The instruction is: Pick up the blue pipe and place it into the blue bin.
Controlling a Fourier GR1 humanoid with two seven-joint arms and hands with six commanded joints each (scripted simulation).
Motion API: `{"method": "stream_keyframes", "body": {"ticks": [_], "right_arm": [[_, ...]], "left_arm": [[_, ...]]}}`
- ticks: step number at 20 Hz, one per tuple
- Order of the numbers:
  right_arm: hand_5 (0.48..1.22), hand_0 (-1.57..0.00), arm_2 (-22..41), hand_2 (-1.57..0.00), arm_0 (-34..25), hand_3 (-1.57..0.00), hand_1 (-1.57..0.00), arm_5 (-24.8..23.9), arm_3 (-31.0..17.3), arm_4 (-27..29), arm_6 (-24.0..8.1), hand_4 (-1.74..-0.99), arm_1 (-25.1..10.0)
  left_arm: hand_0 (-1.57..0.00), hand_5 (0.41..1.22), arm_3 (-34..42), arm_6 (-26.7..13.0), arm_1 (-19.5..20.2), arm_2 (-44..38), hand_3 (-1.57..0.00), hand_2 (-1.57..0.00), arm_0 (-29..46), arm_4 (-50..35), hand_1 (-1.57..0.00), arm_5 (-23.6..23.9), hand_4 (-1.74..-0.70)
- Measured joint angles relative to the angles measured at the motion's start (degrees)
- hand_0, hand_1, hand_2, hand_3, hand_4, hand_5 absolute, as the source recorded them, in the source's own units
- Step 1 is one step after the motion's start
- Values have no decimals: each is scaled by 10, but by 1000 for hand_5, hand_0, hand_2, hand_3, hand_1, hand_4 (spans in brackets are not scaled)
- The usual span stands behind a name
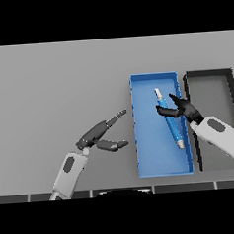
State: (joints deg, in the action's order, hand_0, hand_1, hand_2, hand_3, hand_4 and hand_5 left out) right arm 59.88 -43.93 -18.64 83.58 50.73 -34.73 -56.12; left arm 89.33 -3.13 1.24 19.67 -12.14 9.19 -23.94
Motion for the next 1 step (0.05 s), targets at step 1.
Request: {"method": "stream_keyframes", "body": {"ticks": [1], "right_arm": [[714, -19, 0, -17, 0, -4, -17, 2, -4, 0, 0, -1084, 0]], "left_arm": [[1, 495, 2, -2, 3, -4, 1, 1, 0, -4, 1, -1, -930]]}}
